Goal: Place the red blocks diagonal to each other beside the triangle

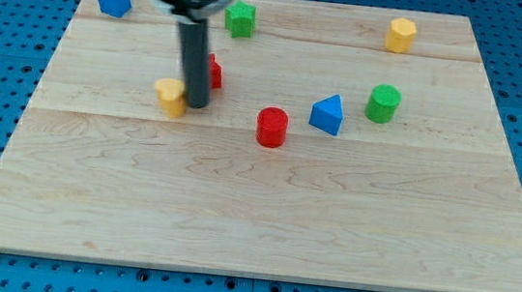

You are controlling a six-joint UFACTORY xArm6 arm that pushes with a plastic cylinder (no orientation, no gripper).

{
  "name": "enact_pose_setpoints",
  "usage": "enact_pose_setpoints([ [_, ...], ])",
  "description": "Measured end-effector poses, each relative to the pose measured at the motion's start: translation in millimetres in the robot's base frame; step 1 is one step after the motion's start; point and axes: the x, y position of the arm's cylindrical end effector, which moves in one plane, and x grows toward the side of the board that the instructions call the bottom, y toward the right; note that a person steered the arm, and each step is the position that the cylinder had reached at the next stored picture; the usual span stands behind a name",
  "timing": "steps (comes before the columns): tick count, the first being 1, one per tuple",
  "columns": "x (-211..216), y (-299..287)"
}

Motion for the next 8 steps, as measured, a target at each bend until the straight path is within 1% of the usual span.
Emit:
enact_pose_setpoints([
  [1,22.0,-67.4],
  [2,20.5,-72.2],
  [3,4.9,-97.2],
  [4,-33.6,-75.7],
  [5,-54.6,-57.4],
  [6,-58.9,-13.0],
  [7,-51.8,37.4],
  [8,-51.8,61.7],
])
